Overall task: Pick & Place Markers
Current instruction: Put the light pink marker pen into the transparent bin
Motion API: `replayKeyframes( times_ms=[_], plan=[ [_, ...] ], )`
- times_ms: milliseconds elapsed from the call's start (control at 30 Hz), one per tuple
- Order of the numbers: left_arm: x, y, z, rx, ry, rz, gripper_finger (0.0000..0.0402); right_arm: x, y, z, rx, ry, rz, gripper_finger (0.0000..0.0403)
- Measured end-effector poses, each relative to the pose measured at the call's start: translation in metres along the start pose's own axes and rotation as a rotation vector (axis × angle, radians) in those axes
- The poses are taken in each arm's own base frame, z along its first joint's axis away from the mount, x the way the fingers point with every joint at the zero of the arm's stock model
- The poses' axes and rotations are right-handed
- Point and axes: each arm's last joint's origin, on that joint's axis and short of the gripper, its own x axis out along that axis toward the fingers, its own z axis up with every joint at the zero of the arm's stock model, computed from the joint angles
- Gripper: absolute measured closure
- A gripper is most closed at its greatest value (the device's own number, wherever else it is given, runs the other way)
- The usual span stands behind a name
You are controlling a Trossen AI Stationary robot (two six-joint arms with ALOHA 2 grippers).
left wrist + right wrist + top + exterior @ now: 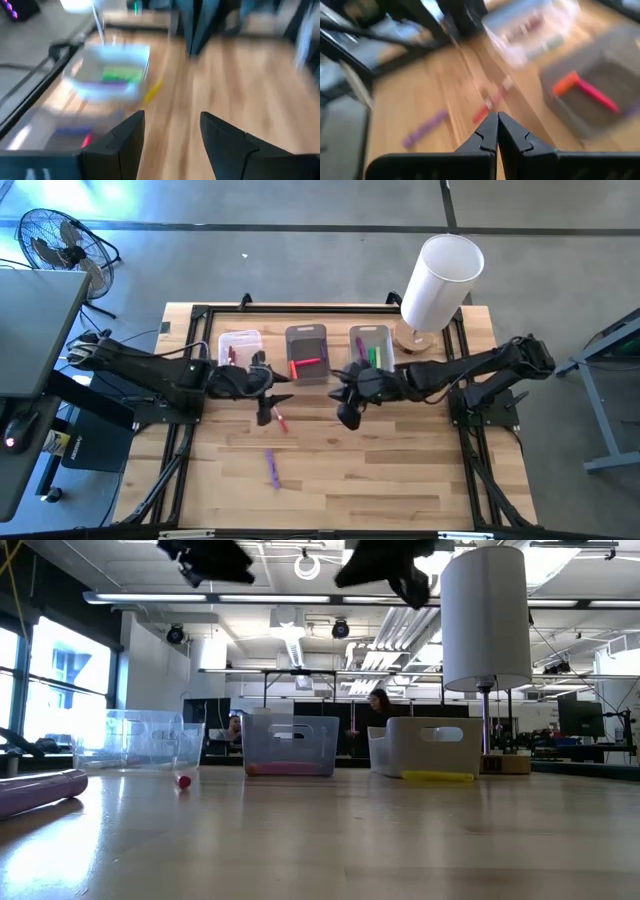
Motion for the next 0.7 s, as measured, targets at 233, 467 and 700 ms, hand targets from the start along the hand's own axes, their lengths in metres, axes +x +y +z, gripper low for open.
replayKeyframes(
  times_ms=[233,467,700],
  plan=[
    [-0.011,0.004,-0.017,0.402,0.391,-0.08,0.0213,-0.002,-0.006,-0.014,0.055,0.105,-0.115,0.0403],
    [-0.001,0.001,-0.054,0.755,0.596,-0.331,0.0213,-0.002,-0.006,-0.013,0.053,0.067,-0.157,0.0402],
    [0.031,-0.008,-0.08,0.839,0.72,-0.397,0.0213,-0.002,-0.005,-0.013,0.06,0.068,-0.145,0.0402]
  ],
)
